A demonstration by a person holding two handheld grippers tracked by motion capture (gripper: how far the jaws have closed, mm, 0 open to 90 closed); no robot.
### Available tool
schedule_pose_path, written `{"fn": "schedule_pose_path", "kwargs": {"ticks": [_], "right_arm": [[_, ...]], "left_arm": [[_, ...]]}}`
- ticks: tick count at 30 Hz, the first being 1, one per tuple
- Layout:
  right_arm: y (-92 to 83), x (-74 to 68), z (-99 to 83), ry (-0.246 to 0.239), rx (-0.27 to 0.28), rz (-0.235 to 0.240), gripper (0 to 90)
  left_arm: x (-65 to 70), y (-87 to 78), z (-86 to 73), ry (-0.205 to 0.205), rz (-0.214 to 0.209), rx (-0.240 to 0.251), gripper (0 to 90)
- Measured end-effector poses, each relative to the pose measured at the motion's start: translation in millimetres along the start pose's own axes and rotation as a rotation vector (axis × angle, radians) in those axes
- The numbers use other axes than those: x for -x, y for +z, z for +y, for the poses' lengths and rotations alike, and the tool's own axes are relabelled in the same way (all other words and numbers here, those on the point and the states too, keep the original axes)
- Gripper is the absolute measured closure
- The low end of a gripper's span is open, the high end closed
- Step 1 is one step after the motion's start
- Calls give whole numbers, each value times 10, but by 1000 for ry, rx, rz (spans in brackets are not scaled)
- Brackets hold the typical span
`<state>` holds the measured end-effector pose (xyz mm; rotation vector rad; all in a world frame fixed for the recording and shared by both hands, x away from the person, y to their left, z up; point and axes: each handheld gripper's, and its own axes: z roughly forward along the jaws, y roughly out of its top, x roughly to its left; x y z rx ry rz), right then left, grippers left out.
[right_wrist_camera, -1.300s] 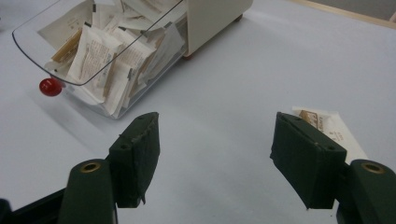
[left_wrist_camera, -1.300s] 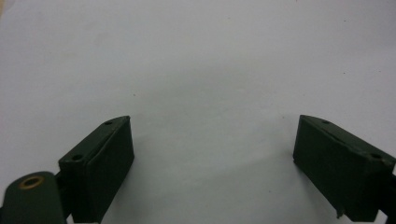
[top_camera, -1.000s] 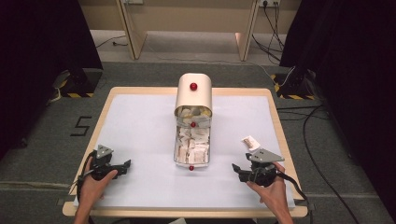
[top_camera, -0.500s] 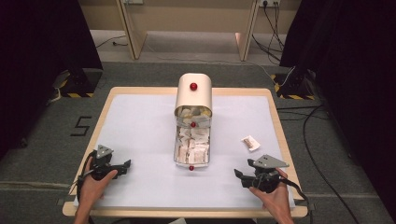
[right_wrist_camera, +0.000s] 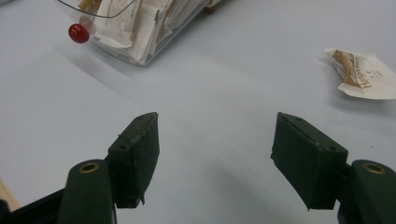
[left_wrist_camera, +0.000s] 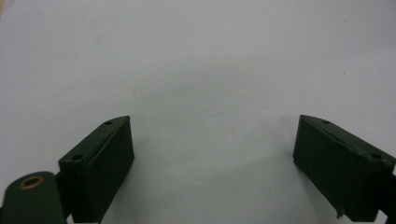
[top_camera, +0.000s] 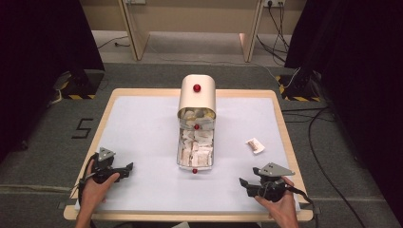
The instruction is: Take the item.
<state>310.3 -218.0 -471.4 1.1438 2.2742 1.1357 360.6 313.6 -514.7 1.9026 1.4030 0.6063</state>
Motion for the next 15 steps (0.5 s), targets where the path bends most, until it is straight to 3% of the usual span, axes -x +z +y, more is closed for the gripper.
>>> {"fn": "schedule_pose_path", "kwargs": {"ticks": [15], "right_arm": [[41,-88,-94,-49,-58,1,282]], "left_arm": [[0,0,0,1,0,0,114]]}}
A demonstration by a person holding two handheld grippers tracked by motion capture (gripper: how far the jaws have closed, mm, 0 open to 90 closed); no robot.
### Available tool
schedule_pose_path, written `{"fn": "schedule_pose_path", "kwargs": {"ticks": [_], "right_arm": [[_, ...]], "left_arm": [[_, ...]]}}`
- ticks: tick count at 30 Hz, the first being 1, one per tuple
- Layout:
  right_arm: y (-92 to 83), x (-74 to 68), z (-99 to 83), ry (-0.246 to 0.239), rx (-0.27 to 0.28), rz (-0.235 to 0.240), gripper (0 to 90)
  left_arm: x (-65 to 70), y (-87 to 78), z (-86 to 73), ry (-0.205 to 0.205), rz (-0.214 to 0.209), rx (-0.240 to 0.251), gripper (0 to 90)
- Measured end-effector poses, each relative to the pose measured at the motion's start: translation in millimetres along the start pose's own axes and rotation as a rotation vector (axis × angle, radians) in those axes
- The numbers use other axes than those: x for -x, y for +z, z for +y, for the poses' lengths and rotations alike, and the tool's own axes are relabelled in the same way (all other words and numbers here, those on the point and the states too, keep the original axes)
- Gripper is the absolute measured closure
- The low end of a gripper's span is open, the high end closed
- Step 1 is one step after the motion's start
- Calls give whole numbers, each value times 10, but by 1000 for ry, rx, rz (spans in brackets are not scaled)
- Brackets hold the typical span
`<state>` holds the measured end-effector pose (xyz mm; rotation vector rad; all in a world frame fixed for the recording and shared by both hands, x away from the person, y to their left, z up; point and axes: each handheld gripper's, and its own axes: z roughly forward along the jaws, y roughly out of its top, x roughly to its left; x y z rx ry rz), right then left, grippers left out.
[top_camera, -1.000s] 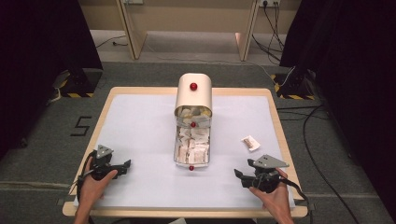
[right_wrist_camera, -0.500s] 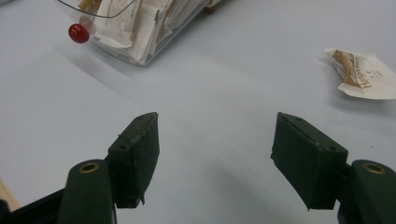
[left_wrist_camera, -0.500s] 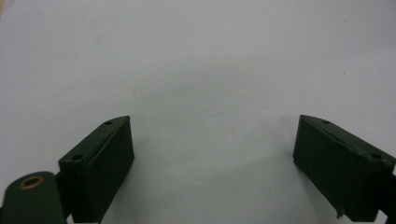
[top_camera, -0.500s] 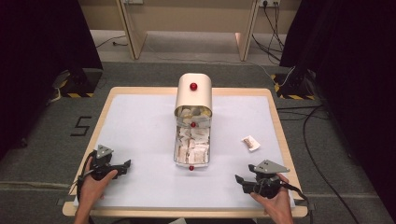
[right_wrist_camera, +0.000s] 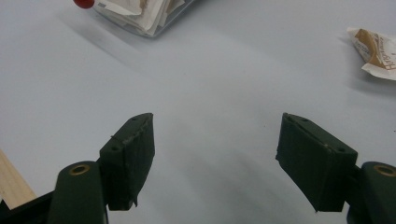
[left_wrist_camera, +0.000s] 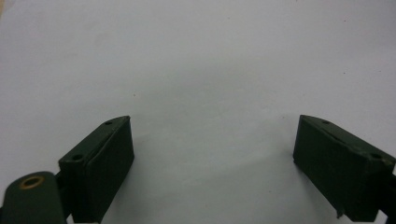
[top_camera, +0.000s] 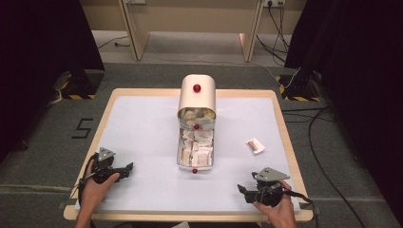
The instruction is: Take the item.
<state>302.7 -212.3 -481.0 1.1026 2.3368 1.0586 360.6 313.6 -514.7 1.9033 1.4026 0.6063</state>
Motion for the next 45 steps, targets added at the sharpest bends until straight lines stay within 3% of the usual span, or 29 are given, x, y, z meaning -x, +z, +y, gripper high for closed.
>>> {"fn": "schedule_pose_path", "kwargs": {"ticks": [13,16,19,45], "right_arm": [[26,-61,-52,-16,-39,19,279],[43,-76,-69,-27,-62,21,269],[90,-116,-110,-60,-122,28,254],[84,-107,-175,-58,-80,44,229]], "left_arm": [[0,1,0,0,0,1,114],[0,1,-1,0,0,1,114],[0,1,-1,0,0,1,114],[1,0,0,0,1,0,114]]}}
